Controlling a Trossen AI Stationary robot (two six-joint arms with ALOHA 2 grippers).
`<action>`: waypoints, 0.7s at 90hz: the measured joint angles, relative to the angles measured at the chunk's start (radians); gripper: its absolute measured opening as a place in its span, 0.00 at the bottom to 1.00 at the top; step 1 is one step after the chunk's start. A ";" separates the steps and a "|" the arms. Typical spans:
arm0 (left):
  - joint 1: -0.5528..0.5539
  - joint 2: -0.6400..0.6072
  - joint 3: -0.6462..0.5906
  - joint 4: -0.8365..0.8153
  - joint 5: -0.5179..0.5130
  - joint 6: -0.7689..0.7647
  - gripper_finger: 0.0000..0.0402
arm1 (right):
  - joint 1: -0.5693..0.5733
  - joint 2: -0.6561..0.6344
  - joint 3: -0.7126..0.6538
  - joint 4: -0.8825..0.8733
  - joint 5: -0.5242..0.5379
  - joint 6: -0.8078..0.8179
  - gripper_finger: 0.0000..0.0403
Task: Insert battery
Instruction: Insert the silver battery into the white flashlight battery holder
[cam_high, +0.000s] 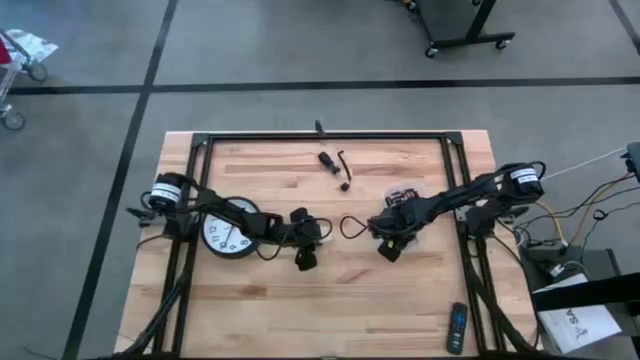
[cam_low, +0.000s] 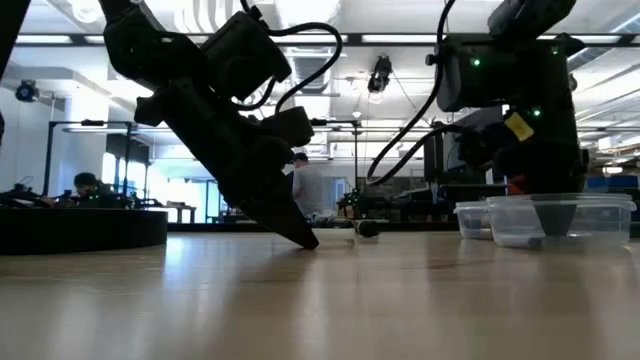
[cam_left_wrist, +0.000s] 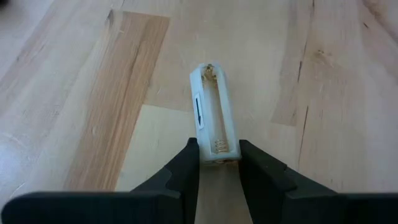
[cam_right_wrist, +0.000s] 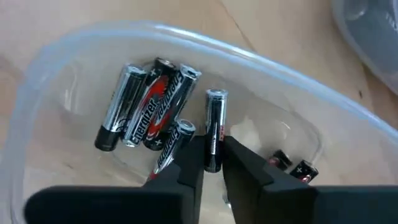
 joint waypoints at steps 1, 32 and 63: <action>0.000 0.000 0.000 0.000 0.000 0.000 0.22 | 0.000 -0.003 0.000 0.000 0.001 -0.004 0.06; 0.000 0.000 0.000 0.007 0.001 0.003 0.22 | 0.002 -0.107 0.124 -0.242 0.072 -0.034 0.01; 0.000 0.001 -0.002 0.036 0.010 0.004 0.22 | 0.034 -0.021 0.305 -0.031 0.093 -0.445 0.01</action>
